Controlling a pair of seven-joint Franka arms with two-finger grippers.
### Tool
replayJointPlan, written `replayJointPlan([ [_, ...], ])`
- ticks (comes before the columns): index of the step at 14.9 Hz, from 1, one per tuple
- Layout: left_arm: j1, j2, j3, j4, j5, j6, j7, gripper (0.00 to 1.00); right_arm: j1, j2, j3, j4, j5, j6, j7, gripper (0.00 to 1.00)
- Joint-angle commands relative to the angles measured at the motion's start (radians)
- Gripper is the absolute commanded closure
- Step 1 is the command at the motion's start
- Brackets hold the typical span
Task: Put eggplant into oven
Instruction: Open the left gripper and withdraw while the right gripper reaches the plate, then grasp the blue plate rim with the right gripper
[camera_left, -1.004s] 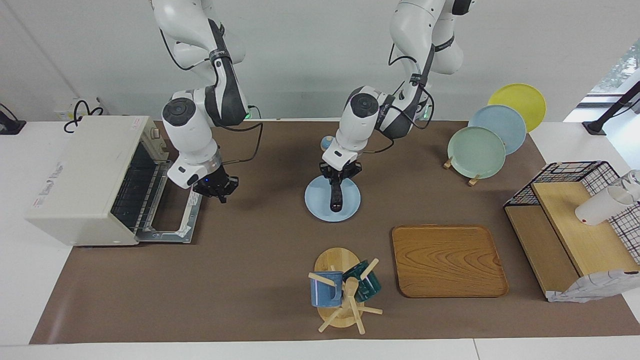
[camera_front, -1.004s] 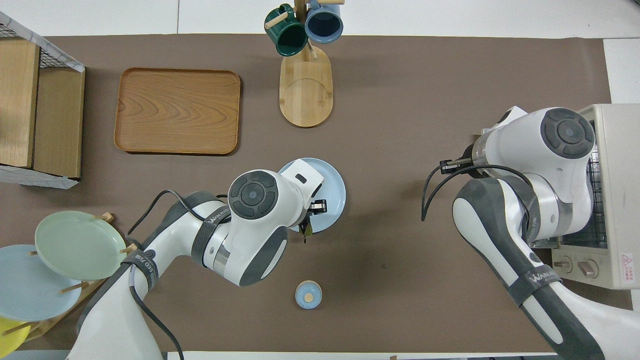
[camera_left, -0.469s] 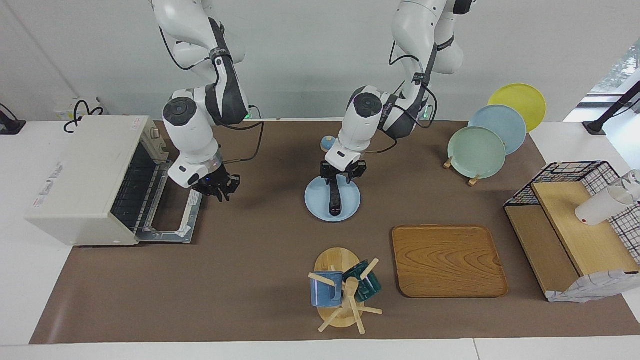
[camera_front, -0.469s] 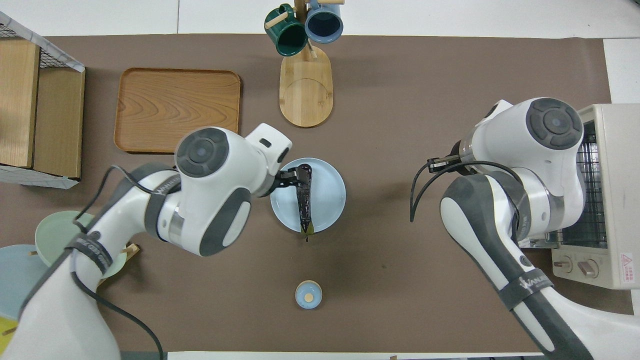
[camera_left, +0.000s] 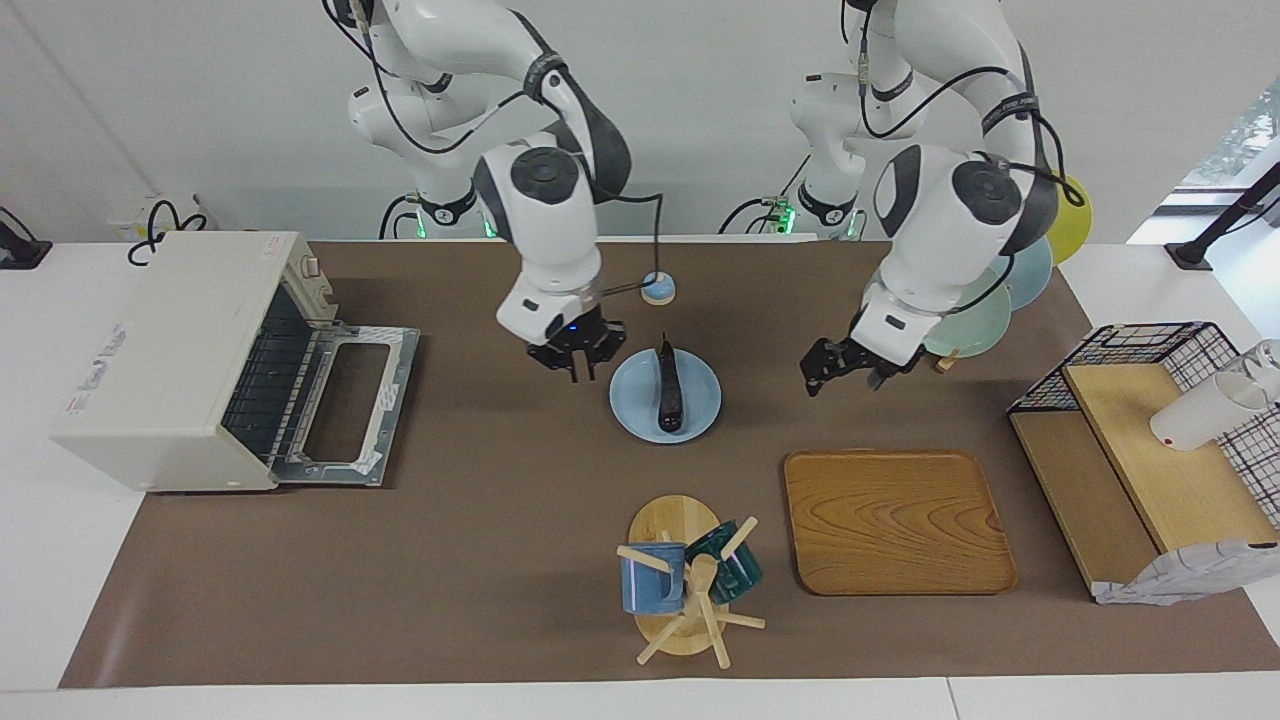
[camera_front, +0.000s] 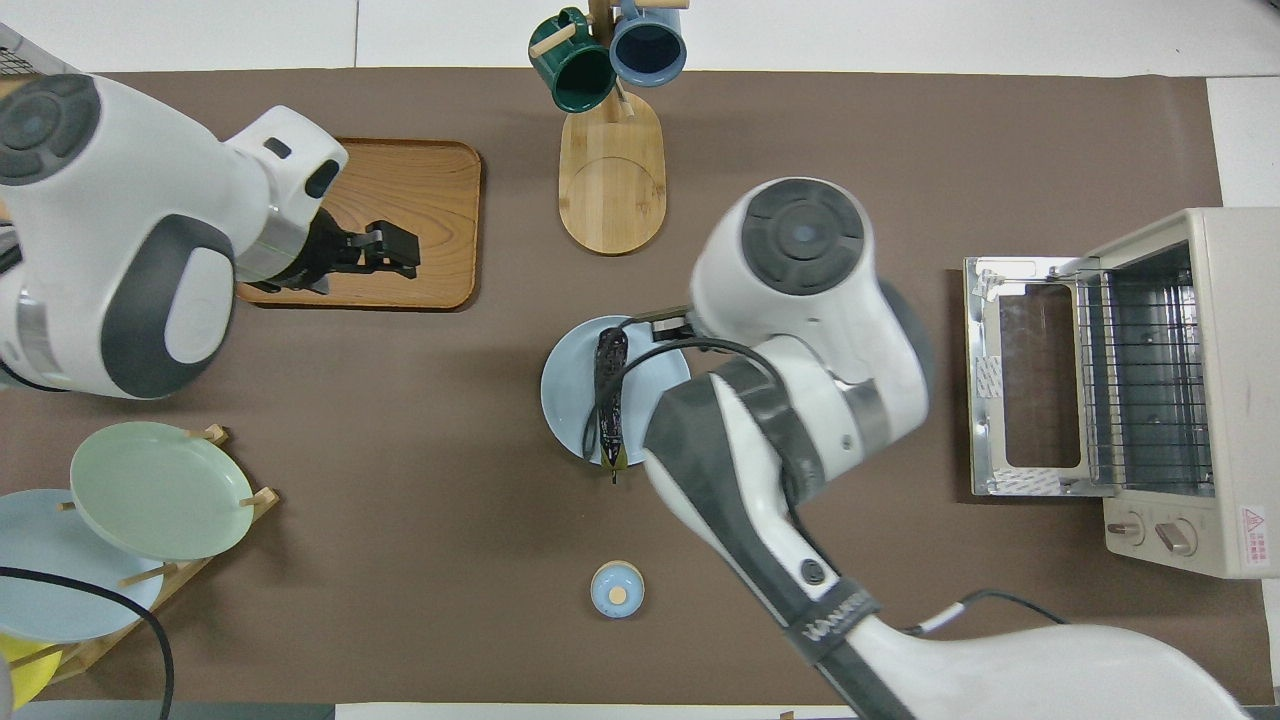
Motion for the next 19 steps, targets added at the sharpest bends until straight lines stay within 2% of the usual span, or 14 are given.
replayJointPlan([
  [1,0.074,-0.039,-0.01,0.017,0.022,-0.068,0.096,0.0,0.089,0.261,-0.002,0.311,-0.021,-0.02,0.1,0.73],
  [2,0.103,-0.051,-0.01,0.017,0.022,-0.081,0.117,0.0,0.12,0.268,-0.002,0.308,-0.026,0.022,0.118,0.6],
  [4,0.125,-0.088,-0.011,0.01,0.048,-0.126,0.146,0.0,0.167,0.269,-0.002,0.272,-0.043,0.066,0.178,0.57],
  [6,0.131,-0.122,-0.002,0.005,0.064,-0.167,0.163,0.0,0.201,0.269,-0.002,0.209,-0.081,0.12,0.204,0.57],
  [11,0.139,-0.203,-0.001,-0.033,0.071,-0.235,0.165,0.0,0.208,0.264,-0.001,0.08,-0.084,0.255,0.207,0.61],
  [13,0.133,-0.248,-0.001,-0.087,0.076,-0.24,0.166,0.0,0.241,0.266,-0.002,0.063,-0.084,0.257,0.213,0.64],
  [14,0.13,-0.274,-0.002,-0.122,0.1,-0.24,0.168,0.0,0.249,0.266,-0.002,0.055,-0.086,0.265,0.217,0.69],
  [15,0.128,-0.292,-0.002,-0.148,0.117,-0.24,0.168,0.0,0.253,0.268,-0.002,0.049,-0.089,0.268,0.217,0.79],
  [16,0.128,-0.309,-0.004,-0.164,0.119,-0.24,0.17,0.0,0.258,0.266,-0.002,0.044,-0.107,0.262,0.221,1.0],
  [19,0.098,-0.317,-0.002,-0.156,0.127,-0.247,0.167,0.0,0.257,0.261,-0.004,0.066,-0.213,0.181,0.217,1.0],
])
